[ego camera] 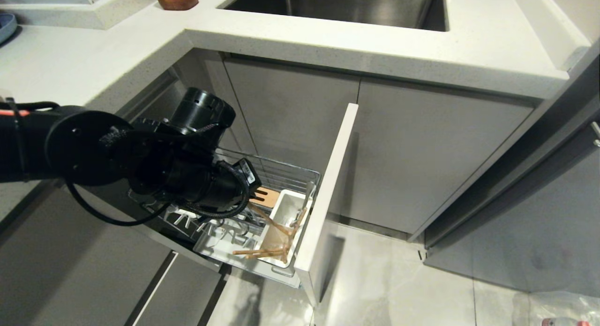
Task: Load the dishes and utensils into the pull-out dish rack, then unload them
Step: Take the chopsticks out of the cupboard
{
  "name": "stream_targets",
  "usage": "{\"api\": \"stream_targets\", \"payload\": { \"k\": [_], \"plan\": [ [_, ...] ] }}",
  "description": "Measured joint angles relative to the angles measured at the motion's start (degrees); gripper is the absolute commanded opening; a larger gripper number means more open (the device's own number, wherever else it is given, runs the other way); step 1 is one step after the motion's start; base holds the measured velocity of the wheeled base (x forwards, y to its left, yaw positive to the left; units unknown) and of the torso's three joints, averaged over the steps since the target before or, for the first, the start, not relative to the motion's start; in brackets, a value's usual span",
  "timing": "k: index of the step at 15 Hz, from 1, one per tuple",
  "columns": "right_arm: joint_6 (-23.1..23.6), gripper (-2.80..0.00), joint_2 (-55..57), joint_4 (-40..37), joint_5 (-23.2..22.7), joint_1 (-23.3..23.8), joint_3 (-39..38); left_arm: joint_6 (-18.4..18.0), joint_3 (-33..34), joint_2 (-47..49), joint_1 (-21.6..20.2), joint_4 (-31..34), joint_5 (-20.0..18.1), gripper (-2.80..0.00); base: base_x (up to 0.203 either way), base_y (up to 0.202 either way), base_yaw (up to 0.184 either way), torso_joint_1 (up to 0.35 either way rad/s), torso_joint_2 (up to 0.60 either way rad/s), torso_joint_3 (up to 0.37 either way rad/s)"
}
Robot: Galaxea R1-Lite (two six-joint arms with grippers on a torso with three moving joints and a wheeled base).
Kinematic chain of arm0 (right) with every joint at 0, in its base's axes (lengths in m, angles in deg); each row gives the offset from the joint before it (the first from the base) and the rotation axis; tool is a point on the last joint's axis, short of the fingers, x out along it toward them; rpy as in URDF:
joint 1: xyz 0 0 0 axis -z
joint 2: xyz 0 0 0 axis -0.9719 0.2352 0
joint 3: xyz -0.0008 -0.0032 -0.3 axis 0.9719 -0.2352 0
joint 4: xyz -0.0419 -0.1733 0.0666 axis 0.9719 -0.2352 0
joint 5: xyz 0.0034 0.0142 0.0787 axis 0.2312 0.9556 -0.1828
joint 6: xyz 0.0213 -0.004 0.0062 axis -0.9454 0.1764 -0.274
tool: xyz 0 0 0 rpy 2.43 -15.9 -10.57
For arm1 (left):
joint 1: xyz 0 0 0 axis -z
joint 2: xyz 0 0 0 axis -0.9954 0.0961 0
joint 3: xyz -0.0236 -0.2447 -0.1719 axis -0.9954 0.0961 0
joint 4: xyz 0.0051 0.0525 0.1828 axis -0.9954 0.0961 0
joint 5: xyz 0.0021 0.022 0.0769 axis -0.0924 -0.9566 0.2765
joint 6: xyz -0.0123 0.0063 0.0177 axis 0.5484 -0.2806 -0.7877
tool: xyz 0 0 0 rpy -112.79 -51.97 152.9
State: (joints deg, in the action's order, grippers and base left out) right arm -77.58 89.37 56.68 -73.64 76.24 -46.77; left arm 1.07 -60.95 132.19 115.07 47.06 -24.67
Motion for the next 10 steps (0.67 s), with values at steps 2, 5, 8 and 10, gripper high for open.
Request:
{"api": "stream_targets", "payload": {
  "k": [2, 5, 8, 10],
  "plan": [
    [0.0, -2.8, 0.0, 0.0, 0.0, 0.0, 0.0, -0.19, 0.01, -1.72, 0.04, 1.02, 0.0, -2.8, 0.0, 0.0, 0.0, 0.0, 0.0, 0.0],
    [0.0, -2.8, 0.0, 0.0, 0.0, 0.0, 0.0, -0.29, 0.11, -3.92, 0.09, 4.67, 0.16, -2.8, 0.0, 0.0, 0.0, 0.0, 0.0, 0.0],
    [0.0, -2.8, 0.0, 0.0, 0.0, 0.0, 0.0, -0.47, 0.15, -6.44, 0.07, 4.82, 0.39, -2.8, 0.0, 0.0, 0.0, 0.0, 0.0, 0.0],
    [0.0, -2.8, 0.0, 0.0, 0.0, 0.0, 0.0, -0.63, 0.23, -8.27, 0.02, 4.94, 0.5, -2.8, 0.0, 0.0, 0.0, 0.0, 0.0, 0.0]
  ]
}}
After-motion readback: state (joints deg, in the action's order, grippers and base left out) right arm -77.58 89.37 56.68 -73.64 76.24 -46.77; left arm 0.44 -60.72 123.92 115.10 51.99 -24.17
